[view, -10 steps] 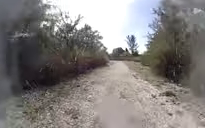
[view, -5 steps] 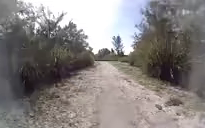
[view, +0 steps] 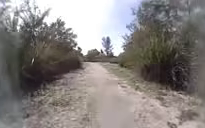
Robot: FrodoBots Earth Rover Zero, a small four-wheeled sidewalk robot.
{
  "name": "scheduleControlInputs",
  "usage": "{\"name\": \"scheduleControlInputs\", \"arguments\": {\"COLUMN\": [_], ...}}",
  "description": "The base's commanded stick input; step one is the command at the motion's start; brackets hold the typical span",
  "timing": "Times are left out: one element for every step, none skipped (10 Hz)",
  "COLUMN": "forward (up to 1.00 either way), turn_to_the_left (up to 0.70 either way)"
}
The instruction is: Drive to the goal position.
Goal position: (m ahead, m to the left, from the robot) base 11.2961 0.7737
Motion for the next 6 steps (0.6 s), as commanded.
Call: {"name": "scheduleControlInputs", "arguments": {"forward": [0.85,0.85,0.85,0.85,0.85,0.85], "turn_to_the_left": [0.00,0.00,0.00,0.00,0.00,0.00]}}
